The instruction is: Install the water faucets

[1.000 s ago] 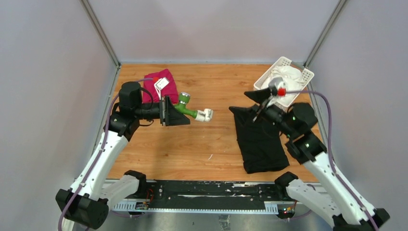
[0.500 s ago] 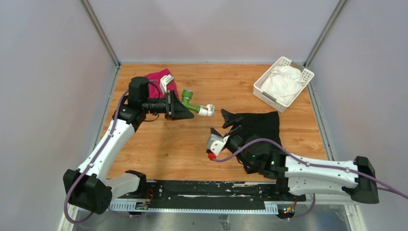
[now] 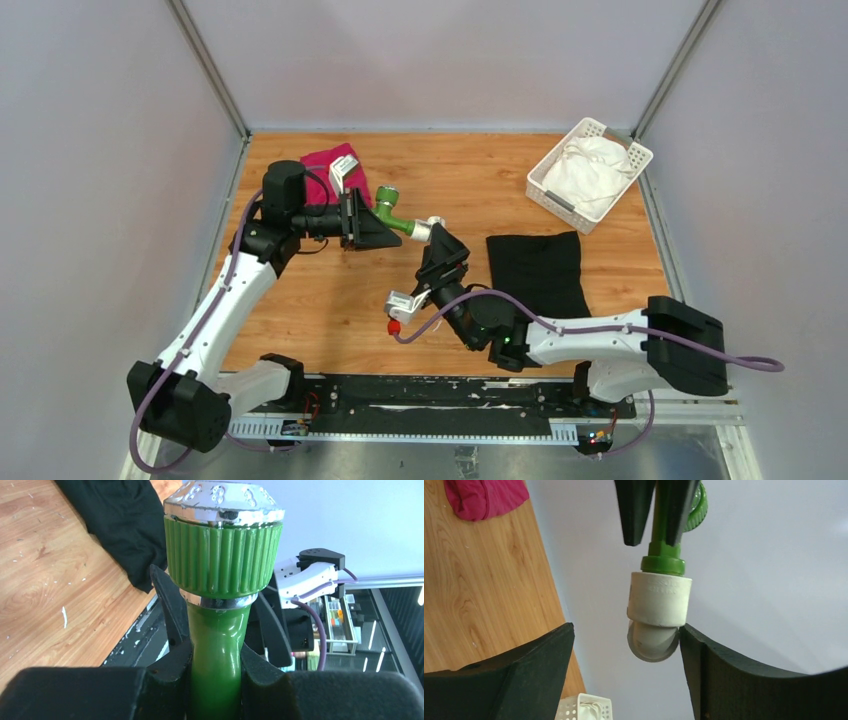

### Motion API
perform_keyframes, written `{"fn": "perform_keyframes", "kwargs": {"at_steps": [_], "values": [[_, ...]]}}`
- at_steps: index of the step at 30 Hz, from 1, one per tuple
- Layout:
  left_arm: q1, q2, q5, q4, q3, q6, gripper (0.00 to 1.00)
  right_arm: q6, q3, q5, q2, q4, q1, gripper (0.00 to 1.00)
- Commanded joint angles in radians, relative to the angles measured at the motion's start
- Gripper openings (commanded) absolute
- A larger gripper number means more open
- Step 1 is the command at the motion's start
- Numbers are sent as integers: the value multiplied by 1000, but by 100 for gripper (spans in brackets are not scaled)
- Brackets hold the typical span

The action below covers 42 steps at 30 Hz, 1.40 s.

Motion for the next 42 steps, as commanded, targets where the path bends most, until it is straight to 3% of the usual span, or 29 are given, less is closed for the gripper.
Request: {"fn": "perform_keyframes", "kwargs": {"at_steps": [1, 7, 13, 17, 19, 23, 29, 42], "values": [[-3, -28, 18, 10, 5, -10, 0, -117, 22, 35, 47, 221, 13, 77], [-3, -32, 22, 10, -4, -2, 0, -100, 48, 32, 45, 218, 12, 47], [-3, -43, 32, 0, -14, 19, 0, 2, 70, 18, 5, 101, 11, 35], [-3, -51, 54, -20, -17, 61, 0, 124, 94, 1, -49, 5, 10, 33], [-3, -55, 64, -29, -18, 87, 0, 250, 115, -32, -112, -129, 1, 33], [-3, -70, 84, -4, -30, 98, 0, 605, 186, -216, -249, -469, -62, 31], [-3, -89, 102, 40, -47, 101, 0, 872, 278, -463, -318, -745, -162, 31], [-3, -153, 154, 92, -54, 141, 0, 1216, 385, -882, -249, -858, -322, 35]]}}
